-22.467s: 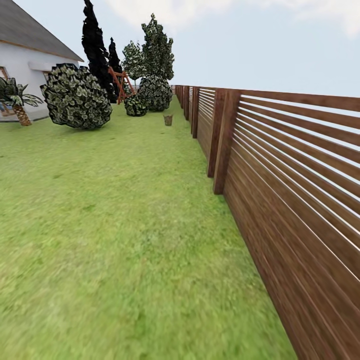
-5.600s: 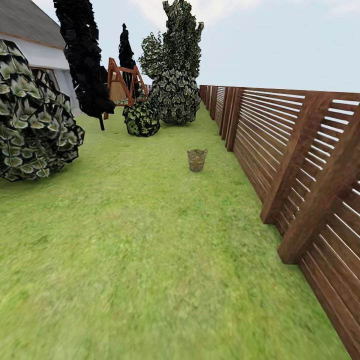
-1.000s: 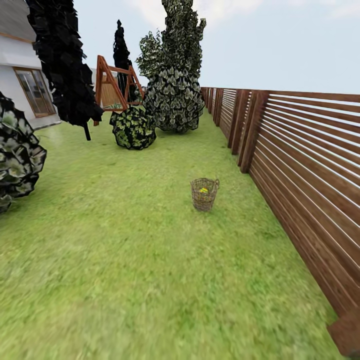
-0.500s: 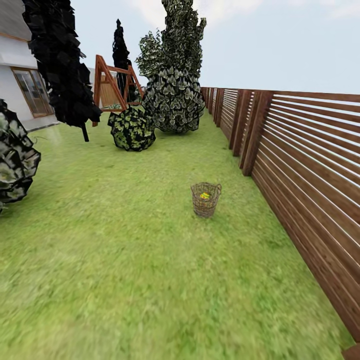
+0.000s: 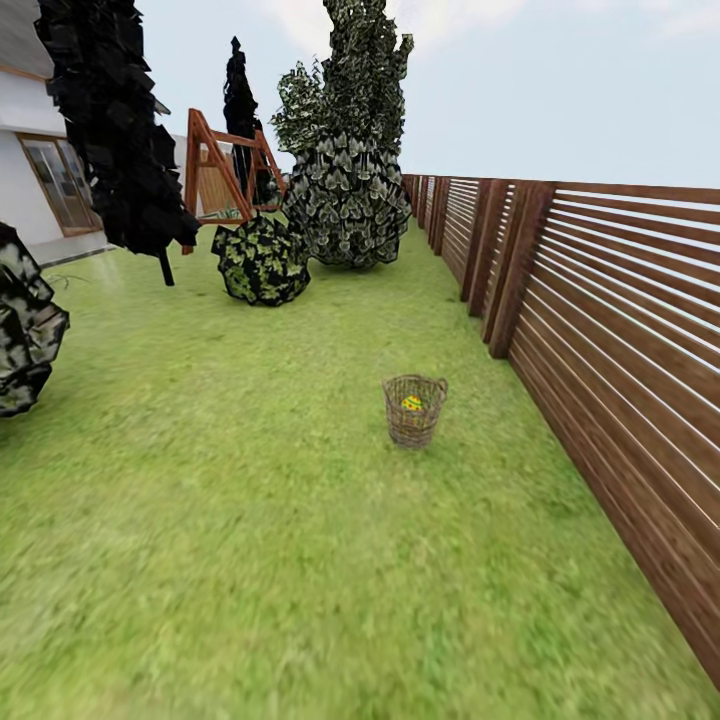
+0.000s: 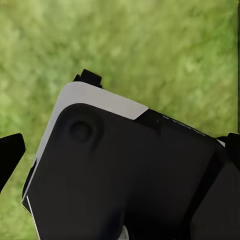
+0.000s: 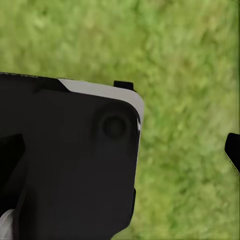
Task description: Take the three Easter eggs out of the wicker basket on the lawn in the garden, then place them on the lawn next to a single tree (choose any tree) so that all three eggs are next to the same tree and none are left in the basket.
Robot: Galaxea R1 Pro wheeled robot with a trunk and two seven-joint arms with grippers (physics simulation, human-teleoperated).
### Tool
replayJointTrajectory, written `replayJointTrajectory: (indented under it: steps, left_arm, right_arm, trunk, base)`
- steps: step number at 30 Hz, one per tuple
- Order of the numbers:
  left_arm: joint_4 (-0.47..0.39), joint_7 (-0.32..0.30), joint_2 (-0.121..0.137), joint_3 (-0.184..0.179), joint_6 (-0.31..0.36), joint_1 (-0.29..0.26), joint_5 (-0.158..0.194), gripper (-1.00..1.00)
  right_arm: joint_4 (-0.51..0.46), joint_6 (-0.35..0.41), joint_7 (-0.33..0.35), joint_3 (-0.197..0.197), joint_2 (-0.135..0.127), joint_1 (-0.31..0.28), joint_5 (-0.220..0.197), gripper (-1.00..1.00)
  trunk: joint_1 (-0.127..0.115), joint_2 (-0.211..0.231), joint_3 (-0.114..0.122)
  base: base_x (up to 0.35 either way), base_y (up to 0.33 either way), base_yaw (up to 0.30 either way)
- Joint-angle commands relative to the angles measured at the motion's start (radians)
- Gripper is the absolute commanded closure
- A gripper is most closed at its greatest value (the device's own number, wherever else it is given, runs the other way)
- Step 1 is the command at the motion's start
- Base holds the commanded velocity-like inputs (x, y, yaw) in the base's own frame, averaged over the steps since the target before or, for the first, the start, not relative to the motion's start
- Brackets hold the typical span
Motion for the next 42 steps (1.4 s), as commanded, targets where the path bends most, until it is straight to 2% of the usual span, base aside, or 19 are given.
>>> replayJointTrajectory:
  steps: [1, 42]
  left_arm:
    - [0.0, 0.0, 0.0, 0.0, 0.0, 0.0, 0.0, -1.0]
    - [0.0, 0.0, 0.0, 0.0, 0.0, 0.0, 0.0, -1.0]
  right_arm:
    - [0.0, 0.0, 0.0, 0.0, 0.0, 0.0, 0.0, -1.0]
    - [0.0, 0.0, 0.0, -0.001, 0.0, 0.0, 0.001, -1.0]
  trunk:
    - [0.0, 0.0, 0.0]
    - [0.0, 0.0, 0.0]
  base:
    - [0.333, 0.0, 0.0]
    - [0.333, 0.0, 0.0]
